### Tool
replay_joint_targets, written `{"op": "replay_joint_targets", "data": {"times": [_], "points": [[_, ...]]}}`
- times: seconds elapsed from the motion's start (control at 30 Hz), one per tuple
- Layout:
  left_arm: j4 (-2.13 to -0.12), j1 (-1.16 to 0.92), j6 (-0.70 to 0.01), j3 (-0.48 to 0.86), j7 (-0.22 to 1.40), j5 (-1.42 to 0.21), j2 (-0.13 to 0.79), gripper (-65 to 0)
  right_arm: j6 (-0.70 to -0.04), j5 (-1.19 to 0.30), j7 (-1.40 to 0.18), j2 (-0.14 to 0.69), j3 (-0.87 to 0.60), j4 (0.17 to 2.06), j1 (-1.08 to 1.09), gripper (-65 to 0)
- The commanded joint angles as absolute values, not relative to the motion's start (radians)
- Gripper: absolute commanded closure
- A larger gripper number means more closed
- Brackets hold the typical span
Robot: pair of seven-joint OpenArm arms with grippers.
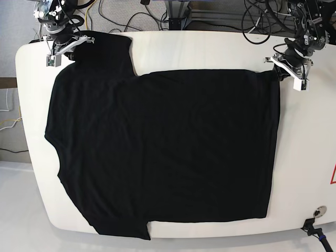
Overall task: Fold the T-shirt properly
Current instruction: 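Lift the held shirt edge with both grippers and pull it toward the robot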
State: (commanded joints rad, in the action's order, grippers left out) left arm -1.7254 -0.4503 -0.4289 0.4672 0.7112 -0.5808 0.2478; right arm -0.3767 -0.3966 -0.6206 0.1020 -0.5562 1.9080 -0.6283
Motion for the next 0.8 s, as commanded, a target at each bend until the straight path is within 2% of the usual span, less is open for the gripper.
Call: {"op": "replay_joint_targets", "data": {"times": [0.23, 0.47, 0.57, 0.67, 0.8], "points": [[-1.825, -0.558, -0.429, 0.469, 0.711, -0.579, 0.249, 0.0, -0.377, -0.397, -0.621, 0.050, -0.556, 1.966, -0.748, 0.0], [-1.860, -0.616, -0.432, 0.506, 0.711, -0.581, 0.251, 0.0, -0.378, -0.418, -0.616, 0.048, -0.559, 2.008, -0.805, 0.0], [-1.857, -0.590, -0.478, 0.529, 0.708, -0.578, 0.251, 0.0, -0.395, -0.519, -0.616, 0.054, -0.631, 2.002, -0.756, 0.0], [-1.857, -0.529, -0.515, 0.530, 0.710, -0.579, 0.251, 0.0, -0.432, -0.553, -0.621, 0.059, -0.651, 2.002, -0.707, 0.0], [-1.857, -0.440, -0.515, 0.527, 0.711, -0.581, 0.249, 0.0, -0.435, -0.559, -0.621, 0.090, -0.650, 1.998, -0.654, 0.0]]}}
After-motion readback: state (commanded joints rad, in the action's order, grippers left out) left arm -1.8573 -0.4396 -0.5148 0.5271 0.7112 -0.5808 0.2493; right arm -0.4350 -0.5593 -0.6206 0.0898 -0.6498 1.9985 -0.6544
